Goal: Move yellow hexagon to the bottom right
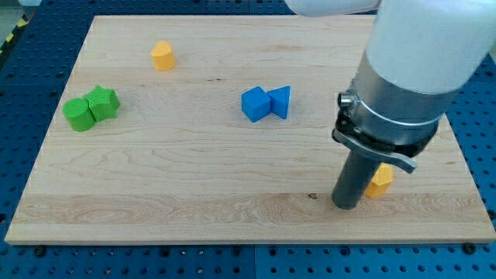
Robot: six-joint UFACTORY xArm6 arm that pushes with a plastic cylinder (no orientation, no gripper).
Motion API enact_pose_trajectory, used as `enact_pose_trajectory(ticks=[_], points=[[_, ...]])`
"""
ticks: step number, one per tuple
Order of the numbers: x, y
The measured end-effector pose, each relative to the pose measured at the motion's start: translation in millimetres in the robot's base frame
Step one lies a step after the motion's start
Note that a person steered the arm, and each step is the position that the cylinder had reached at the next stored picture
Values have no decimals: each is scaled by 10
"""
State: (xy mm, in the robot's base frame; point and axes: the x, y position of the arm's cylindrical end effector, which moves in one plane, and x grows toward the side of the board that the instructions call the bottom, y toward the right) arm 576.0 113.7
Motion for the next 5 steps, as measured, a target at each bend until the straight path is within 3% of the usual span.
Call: enact_pose_trajectory(ticks=[2,5], points=[[-310,35],[-261,548]])
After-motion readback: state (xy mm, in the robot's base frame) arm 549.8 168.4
